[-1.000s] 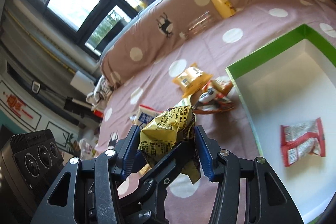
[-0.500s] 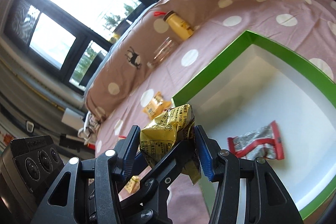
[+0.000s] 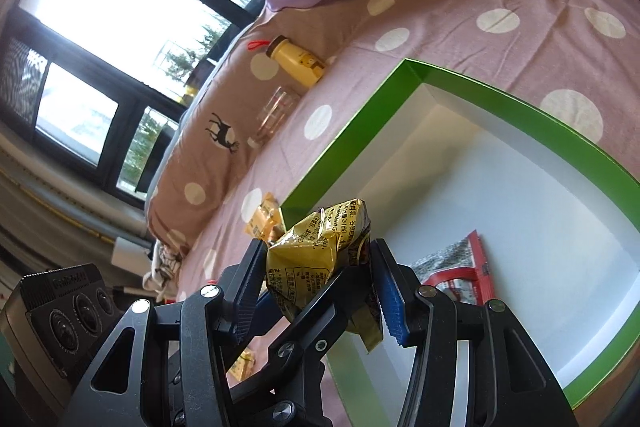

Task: Organize snacks
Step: 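Lower the gold foil packet into the box and open the right gripper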

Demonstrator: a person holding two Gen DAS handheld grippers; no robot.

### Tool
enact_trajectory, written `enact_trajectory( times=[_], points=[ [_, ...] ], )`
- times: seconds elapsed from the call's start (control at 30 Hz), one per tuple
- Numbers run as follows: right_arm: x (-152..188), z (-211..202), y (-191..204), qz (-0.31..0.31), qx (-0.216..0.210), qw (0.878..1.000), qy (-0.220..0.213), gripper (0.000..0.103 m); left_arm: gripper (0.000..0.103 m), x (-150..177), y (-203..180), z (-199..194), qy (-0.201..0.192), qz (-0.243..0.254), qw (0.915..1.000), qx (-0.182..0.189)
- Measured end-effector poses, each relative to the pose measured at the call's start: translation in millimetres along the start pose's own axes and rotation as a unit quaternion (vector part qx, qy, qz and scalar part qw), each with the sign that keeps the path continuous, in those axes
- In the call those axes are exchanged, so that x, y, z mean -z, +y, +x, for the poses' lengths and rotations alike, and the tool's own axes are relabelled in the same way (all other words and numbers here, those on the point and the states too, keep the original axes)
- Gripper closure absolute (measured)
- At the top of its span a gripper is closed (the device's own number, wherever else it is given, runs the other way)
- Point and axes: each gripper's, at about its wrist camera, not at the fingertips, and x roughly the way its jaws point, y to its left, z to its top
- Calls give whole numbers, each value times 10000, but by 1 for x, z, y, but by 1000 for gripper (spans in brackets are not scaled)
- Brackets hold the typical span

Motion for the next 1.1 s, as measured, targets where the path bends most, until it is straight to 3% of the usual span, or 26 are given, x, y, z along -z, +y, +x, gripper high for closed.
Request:
enact_trajectory(
  times=[1.1],
  points=[
    [-12,17,-46,773,447,9947,504,48,60,-1,-9,55,1033,161,9945,38]
  ],
)
